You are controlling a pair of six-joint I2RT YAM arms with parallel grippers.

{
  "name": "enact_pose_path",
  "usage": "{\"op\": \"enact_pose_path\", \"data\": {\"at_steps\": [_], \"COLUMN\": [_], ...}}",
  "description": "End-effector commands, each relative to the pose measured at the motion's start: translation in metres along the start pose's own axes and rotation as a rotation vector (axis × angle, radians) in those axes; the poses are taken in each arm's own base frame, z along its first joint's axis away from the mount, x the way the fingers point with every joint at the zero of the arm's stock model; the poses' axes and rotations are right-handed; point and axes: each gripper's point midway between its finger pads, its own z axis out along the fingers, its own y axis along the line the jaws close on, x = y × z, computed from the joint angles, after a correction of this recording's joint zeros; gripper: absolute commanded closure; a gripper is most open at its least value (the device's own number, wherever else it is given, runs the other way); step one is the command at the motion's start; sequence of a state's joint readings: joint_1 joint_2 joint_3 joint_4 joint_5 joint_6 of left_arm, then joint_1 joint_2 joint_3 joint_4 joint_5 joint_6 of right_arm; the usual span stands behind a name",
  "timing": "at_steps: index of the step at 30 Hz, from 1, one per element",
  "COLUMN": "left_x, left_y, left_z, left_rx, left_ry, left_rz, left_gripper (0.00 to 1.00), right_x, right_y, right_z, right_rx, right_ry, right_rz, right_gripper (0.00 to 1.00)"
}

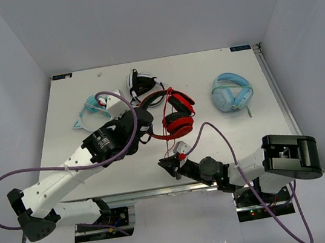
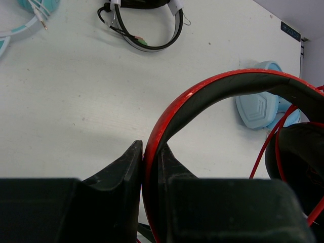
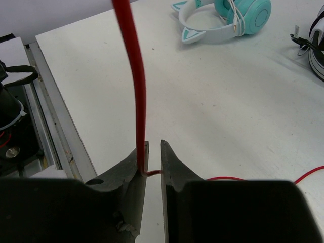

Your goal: Wrap the headphones

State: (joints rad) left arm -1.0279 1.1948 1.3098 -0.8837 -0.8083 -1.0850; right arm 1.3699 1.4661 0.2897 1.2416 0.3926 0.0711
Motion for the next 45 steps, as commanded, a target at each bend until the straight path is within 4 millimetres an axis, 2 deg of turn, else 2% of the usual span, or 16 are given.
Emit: {"op": "enact_pose_path", "data": {"at_steps": [1,6,12,19,22,25,32,39,41,44,45], "left_x": [-0.017,-0.019,-0.016,-0.018,-0.02,-0.022,-0.026,-0.035,-0.036,-0.035,-0.035], "left_y": [-0.008,-0.004,-0.003,-0.005,-0.006,-0.006,-0.012,-0.013,-0.013,-0.013,-0.014], "left_z": [-0.015,-0.019,-0.019,-0.022,-0.023,-0.024,-0.026,-0.033,-0.034,-0.035,-0.036], "left_rx": [0.074,0.084,0.084,0.096,0.103,0.102,0.113,0.131,0.134,0.142,0.149], "left_ry": [-0.019,-0.02,-0.009,-0.002,-0.004,-0.011,-0.009,-0.018,-0.019,-0.009,-0.006], "left_rz": [-0.13,-0.137,-0.139,-0.149,-0.156,-0.157,-0.16,-0.168,-0.173,-0.175,-0.176], "left_gripper": [1.0,1.0,1.0,1.0,1.0,1.0,1.0,1.0,1.0,1.0,1.0], "right_x": [-0.048,-0.055,-0.069,-0.076,-0.073,-0.076,-0.064,-0.046,-0.041,-0.035,-0.033], "right_y": [0.003,0.003,0.018,0.025,0.023,0.032,0.037,0.028,0.025,0.021,0.019], "right_z": [0.011,0.02,0.021,0.035,0.04,0.042,0.048,0.058,0.06,0.064,0.064], "right_rx": [-0.038,-0.08,-0.174,-0.248,-0.259,-0.327,-0.35,-0.327,-0.323,-0.314,-0.311], "right_ry": [-0.196,-0.229,-0.308,-0.346,-0.351,-0.374,-0.376,-0.348,-0.339,-0.323,-0.321], "right_rz": [0.042,0.057,0.038,0.015,0.02,0.02,0.051,0.071,0.08,0.088,0.091], "right_gripper": [0.78,0.77,0.75,0.75,0.75,0.75,0.76,0.78,0.81,0.92,0.92]}}
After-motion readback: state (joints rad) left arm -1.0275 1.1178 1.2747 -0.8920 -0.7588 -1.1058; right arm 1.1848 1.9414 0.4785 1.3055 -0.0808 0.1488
